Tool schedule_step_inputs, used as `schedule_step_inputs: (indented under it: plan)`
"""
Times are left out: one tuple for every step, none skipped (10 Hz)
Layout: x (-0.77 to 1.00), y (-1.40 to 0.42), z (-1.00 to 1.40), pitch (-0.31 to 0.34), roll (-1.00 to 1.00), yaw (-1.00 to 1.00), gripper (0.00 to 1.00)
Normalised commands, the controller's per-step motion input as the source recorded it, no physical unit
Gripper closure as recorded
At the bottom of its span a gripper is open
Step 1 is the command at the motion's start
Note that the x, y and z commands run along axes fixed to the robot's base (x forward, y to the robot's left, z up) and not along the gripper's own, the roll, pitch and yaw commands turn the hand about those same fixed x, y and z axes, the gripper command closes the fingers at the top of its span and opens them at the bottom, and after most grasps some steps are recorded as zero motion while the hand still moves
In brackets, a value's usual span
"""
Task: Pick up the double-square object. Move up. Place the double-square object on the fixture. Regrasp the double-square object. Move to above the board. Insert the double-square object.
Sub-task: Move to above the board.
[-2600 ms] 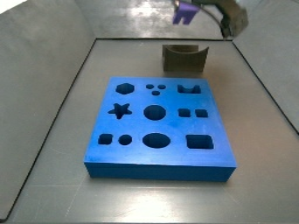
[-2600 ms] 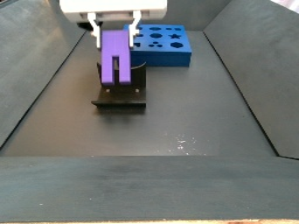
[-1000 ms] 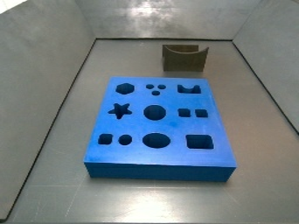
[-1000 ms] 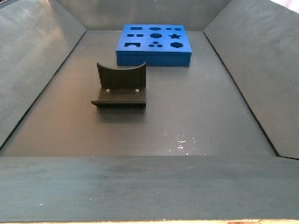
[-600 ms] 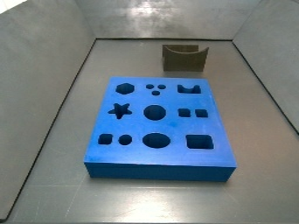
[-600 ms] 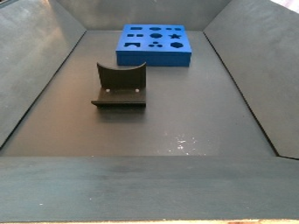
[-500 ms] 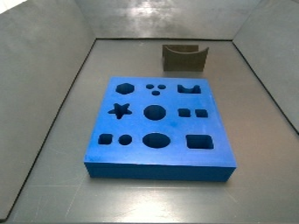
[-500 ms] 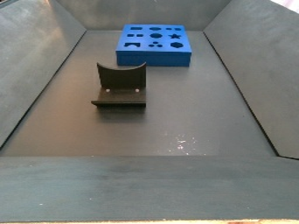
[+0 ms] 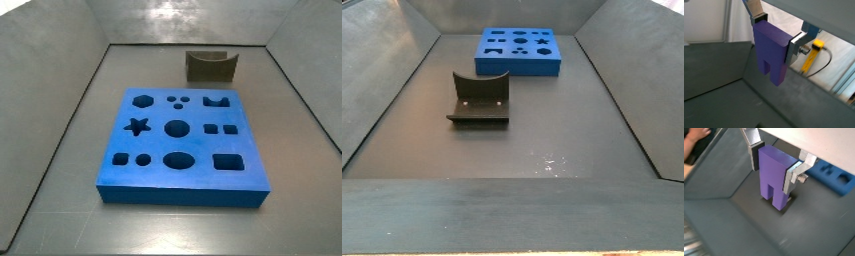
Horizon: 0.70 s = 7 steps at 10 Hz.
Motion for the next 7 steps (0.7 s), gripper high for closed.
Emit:
schedule_step_inputs:
  plan:
    - [-0.31, -1.0, -0.22, -0.008, -1.0, 0.0, 1.0]
    - [-0.32, -1.0, -0.22, -0.018, -1.0, 0.0, 1.0]
    - [-0.32, -1.0, -0.22, -0.033, -1.0, 0.0, 1.0]
    - [-0.33, -1.0, -0.22, -0.046, -1.0, -0.01, 1.0]
    - [-0.34, -1.0, -0.22, -0.065, -0.81, -0.01, 1.0]
    - [-0.35, -1.0, -0.22, -0.066, -0.51, -0.01, 1.0]
    - [-0.36, -1.0, -0.22, -0.069, -0.32, 0.0, 1.0]
